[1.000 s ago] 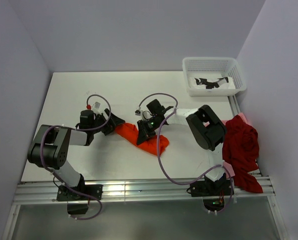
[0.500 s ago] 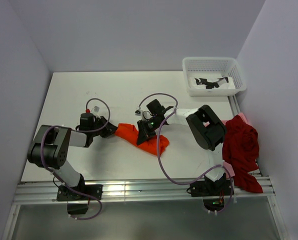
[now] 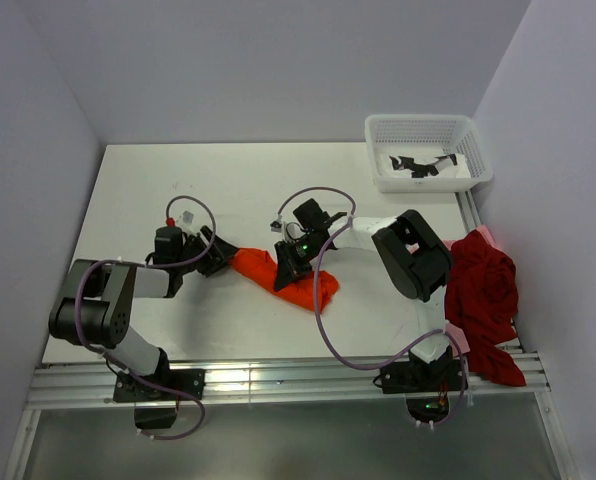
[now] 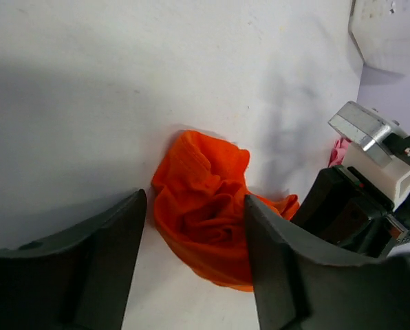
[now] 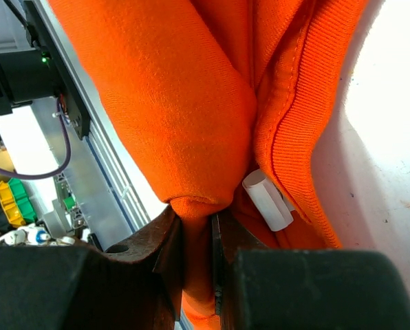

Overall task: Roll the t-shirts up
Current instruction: Roll the tshirt

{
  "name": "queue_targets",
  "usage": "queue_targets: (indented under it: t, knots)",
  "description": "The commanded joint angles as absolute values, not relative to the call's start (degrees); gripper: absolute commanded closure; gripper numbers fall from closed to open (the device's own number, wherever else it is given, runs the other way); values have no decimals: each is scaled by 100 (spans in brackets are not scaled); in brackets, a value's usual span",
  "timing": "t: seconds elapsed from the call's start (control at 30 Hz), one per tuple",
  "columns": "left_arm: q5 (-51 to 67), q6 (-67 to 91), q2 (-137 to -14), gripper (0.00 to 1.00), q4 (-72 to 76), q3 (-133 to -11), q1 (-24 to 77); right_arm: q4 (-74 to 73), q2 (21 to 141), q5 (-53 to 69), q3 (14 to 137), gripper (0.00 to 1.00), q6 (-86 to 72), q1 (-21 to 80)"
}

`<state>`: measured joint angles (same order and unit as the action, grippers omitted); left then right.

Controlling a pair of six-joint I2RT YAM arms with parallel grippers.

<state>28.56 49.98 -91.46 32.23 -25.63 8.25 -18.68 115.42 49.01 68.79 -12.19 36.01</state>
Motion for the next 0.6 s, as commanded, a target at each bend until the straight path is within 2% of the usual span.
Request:
queue_targets:
  t: [0.0, 0.2, 0.4, 0.57]
  knots:
    - [2549, 4896, -8843, 32, 2743, -2391, 589, -2347, 11777, 4140, 6680, 89, -949, 3604]
    - [2373, 4887, -8298, 5, 2075, -2329, 466, -2355, 11777, 4140, 6697, 90, -949, 3604]
    - [2566, 4852, -7981, 2, 2003, -2250, 396, -2329, 11769, 4148, 6680, 91, -949, 3612]
    - [3242, 4895, -7901, 0, 2478, -2049, 404, -2347, 11786, 4140, 6697, 92, -958, 3612]
